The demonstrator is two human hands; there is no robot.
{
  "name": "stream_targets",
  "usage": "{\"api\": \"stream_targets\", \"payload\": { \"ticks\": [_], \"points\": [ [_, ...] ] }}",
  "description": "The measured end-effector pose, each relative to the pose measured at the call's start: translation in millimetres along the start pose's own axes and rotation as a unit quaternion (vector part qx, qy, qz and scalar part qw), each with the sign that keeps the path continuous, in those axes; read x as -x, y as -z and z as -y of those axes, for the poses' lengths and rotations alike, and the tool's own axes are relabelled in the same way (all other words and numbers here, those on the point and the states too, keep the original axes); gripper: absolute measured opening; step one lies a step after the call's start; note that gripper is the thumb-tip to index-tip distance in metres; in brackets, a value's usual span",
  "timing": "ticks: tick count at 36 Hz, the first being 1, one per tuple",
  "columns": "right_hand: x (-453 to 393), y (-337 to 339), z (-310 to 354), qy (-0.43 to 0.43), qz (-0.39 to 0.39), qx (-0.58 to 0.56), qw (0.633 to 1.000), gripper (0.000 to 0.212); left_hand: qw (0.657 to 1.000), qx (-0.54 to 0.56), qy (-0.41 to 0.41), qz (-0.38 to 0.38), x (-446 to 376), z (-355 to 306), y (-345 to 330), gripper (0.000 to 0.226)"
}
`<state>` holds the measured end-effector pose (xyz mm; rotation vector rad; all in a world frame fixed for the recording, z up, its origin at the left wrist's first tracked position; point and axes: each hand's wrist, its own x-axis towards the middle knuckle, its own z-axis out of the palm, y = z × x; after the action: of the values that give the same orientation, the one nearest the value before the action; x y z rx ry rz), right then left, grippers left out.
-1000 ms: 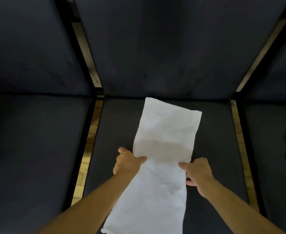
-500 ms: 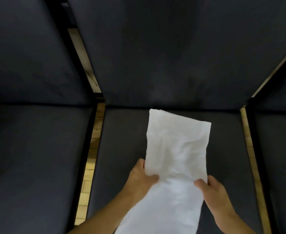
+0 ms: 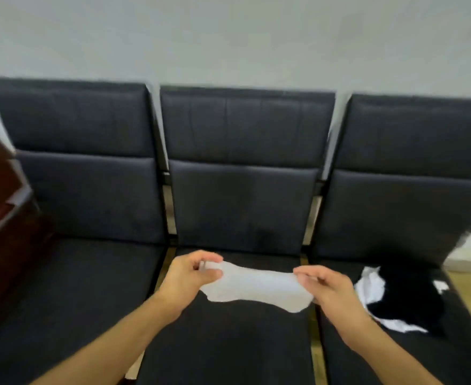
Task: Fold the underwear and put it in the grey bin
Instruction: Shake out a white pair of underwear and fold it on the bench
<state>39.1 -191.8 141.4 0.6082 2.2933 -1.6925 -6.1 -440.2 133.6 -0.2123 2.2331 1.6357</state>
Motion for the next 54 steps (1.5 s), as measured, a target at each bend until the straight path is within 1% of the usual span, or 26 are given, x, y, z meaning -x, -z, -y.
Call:
{"api": "stream_targets", "payload": {
  "ticks": [2, 5, 7, 11, 14, 17, 20, 22, 25, 29, 32, 35, 38, 41, 43, 47, 51, 52, 53, 54],
  "points": [
    [47, 37, 57, 0.048, 0.018, 0.013, 0.999, 0.015, 0.999, -0.001, -0.05, 0.001, 44, -69, 11, 0.026],
    [109, 88, 139, 0.12, 0.034, 0.039, 0.991, 0.03, 0.991, -0.023, -0.133, -0.007, 100, -166, 29, 0.032],
    [156, 123, 196, 0.17, 0.028, 0.046, 0.984, 0.037, 0.981, -0.032, -0.19, -0.017, 141, -234, 42, 0.033],
    [231, 177, 290, 0.249, 0.004, 0.028, 0.968, 0.035, 0.963, -0.016, -0.27, -0.014, 195, -343, 58, 0.033],
    [279, 201, 337, 0.289, -0.029, 0.018, 0.957, 0.035, 0.953, -0.02, -0.301, 0.004, 231, -401, 66, 0.034],
    [315, 216, 369, 0.306, -0.047, 0.021, 0.951, 0.034, 0.95, -0.045, -0.307, 0.03, 255, -441, 76, 0.039],
    [347, 233, 393, 0.321, -0.072, 0.015, 0.944, 0.034, 0.941, -0.052, -0.332, 0.035, 279, -479, 79, 0.043],
    [356, 237, 404, 0.325, -0.083, 0.001, 0.942, 0.033, 0.934, -0.051, -0.354, 0.021, 283, -492, 79, 0.042],
    [365, 247, 411, 0.324, -0.114, -0.006, 0.939, 0.033, 0.921, -0.055, -0.386, 0.013, 284, -512, 69, 0.039],
    [371, 266, 412, 0.301, -0.137, -0.014, 0.943, 0.047, 0.903, -0.078, -0.423, 0.008, 282, -535, 47, 0.037],
    [371, 277, 406, 0.275, -0.165, -0.005, 0.947, 0.051, 0.889, -0.106, -0.445, 0.01, 276, -546, 31, 0.042],
    [370, 292, 399, 0.249, -0.188, 0.008, 0.95, 0.052, 0.87, -0.139, -0.474, 0.014, 274, -557, 13, 0.041],
    [370, 308, 390, 0.225, -0.23, 0.027, 0.946, 0.044, 0.849, -0.164, -0.501, 0.026, 268, -567, -10, 0.04],
    [376, 327, 379, 0.193, -0.271, 0.036, 0.942, 0.024, 0.831, -0.184, -0.524, 0.039, 266, -575, -39, 0.035],
    [382, 344, 369, 0.175, -0.307, 0.048, 0.934, 0.014, 0.815, -0.206, -0.539, 0.045, 265, -579, -63, 0.033],
    [398, 376, 342, 0.136, -0.391, 0.082, 0.907, 0.013, 0.786, -0.236, -0.565, 0.086, 267, -584, -118, 0.028],
    [407, 397, 299, 0.088, -0.455, 0.127, 0.877, 0.013, 0.757, -0.264, -0.58, 0.141, 268, -575, -179, 0.025],
    [413, 407, 271, 0.061, -0.482, 0.129, 0.865, 0.012, 0.748, -0.268, -0.581, 0.176, 268, -569, -216, 0.025],
    [412, 408, 264, 0.068, -0.487, 0.151, 0.858, 0.01, 0.75, -0.266, -0.578, 0.18, 266, -566, -221, 0.026],
    [413, 410, 250, 0.062, -0.489, 0.172, 0.853, 0.009, 0.75, -0.263, -0.573, 0.201, 265, -559, -233, 0.026]
  ]
}}
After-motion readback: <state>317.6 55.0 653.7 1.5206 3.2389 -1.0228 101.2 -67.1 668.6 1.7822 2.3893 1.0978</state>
